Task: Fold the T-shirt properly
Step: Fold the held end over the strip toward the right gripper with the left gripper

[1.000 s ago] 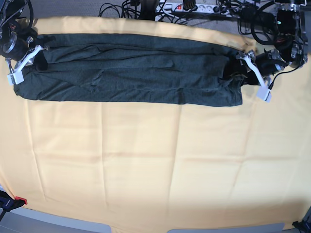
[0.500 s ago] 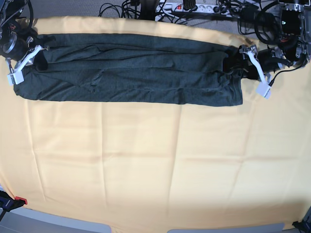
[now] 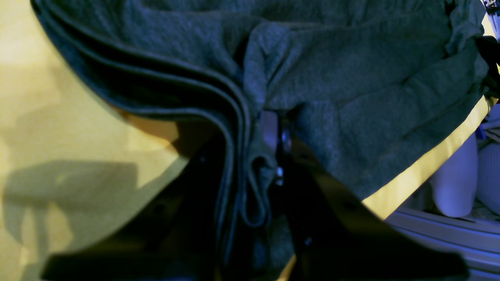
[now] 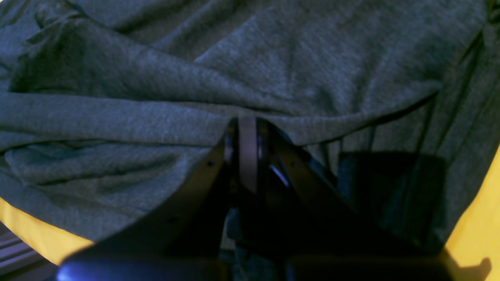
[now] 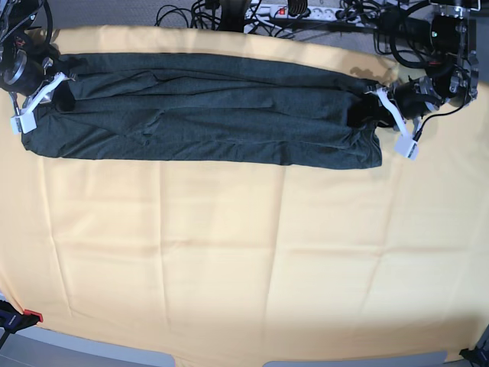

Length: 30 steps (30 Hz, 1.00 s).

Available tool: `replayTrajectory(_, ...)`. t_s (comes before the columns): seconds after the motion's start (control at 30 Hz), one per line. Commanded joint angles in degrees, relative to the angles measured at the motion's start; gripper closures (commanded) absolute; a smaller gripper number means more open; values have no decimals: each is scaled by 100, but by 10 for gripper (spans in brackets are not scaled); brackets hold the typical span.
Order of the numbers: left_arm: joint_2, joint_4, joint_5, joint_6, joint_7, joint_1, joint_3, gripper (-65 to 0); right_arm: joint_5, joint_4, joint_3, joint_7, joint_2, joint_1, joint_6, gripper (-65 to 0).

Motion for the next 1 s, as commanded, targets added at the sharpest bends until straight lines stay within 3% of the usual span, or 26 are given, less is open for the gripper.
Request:
replayTrajectory(0.0,-98,66,-52,-7,0,-35,-83,0,17,55,31,-24,101,-13,6,0)
replayTrajectory(0.23,-66,79,-833,-726,76,-37,-116,0,17,55,31,-24,101,-13,6,0)
replayTrajectory(0.4,-66,122,-1775,-1233,748,-264,-116,0,17,55,31,-22,101,-13,6,0)
replayTrajectory(0.5,-63,280,-2055,-1456,861,-374,-116,0,15,55,31,-24,101,-15,6,0)
replayTrajectory(0.97,826,590,-1908,-1491,730,-483,61,0,17,55,31,-24,101,-13,6,0)
